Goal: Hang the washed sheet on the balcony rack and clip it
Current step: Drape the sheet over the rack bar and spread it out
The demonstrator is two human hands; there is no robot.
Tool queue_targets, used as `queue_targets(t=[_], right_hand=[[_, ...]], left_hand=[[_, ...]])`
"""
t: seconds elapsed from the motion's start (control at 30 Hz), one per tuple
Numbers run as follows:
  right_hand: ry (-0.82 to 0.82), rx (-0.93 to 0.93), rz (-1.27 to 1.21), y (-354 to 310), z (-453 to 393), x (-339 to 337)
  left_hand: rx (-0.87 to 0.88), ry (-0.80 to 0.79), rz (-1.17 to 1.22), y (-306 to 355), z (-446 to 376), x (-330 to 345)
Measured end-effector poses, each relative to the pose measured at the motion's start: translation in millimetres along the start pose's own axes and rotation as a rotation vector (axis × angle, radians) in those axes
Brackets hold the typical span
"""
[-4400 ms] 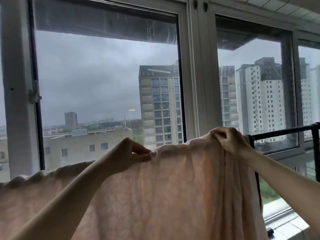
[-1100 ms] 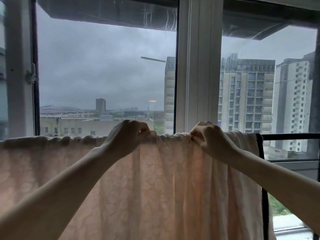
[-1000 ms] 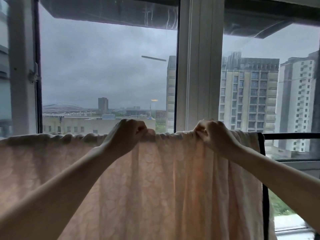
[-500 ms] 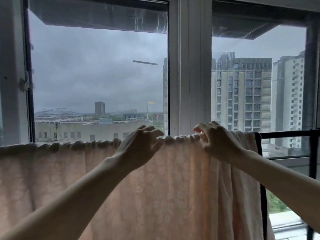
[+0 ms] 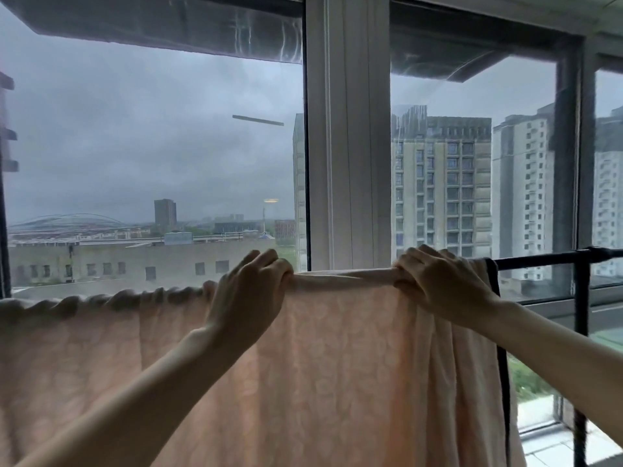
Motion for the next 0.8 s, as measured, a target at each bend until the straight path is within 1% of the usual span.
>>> queue_targets(t=[0.1,0.2,0.3,0.43,0.63,0.8], right_hand=[[0.025,0.003,-0.032,-2.4,1.8,0.2],[0.071,0.041,-0.127,-1.3,3.6,-1.3],[0.074,0.07,-0.13,5.5,9.0,0.0],[0.085,0.144,-0.161,20.1,21.0,1.7],[0.077,0.092,-0.142,31.2,27.1,7.8],[0.095,0.033,-0.119,37.5,18.1,6.8]], left_hand=[[-0.014,-0.004,-0.007,9.5,-0.7,4.6],[0.051,-0.027,0.011,33.6,-0.7,17.1],[0.137,-0.057,0.027,59.2,1.3,31.7],[0.174,-0.073,0.032,86.0,3.2,46.5],[0.128,-0.059,0.036,99.4,-3.3,54.1],[0.028,-0.028,0.004,103.2,-9.8,50.5]])
Point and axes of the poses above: each hand's wrist, its own z-axis away from the middle knuckle, its own x-axis out of the palm, y = z × x, the point moved 7 cm from there along -z, towards the middle knuckle, and after that the axes turned 12 degrees about -x, right-handed, at the moved point
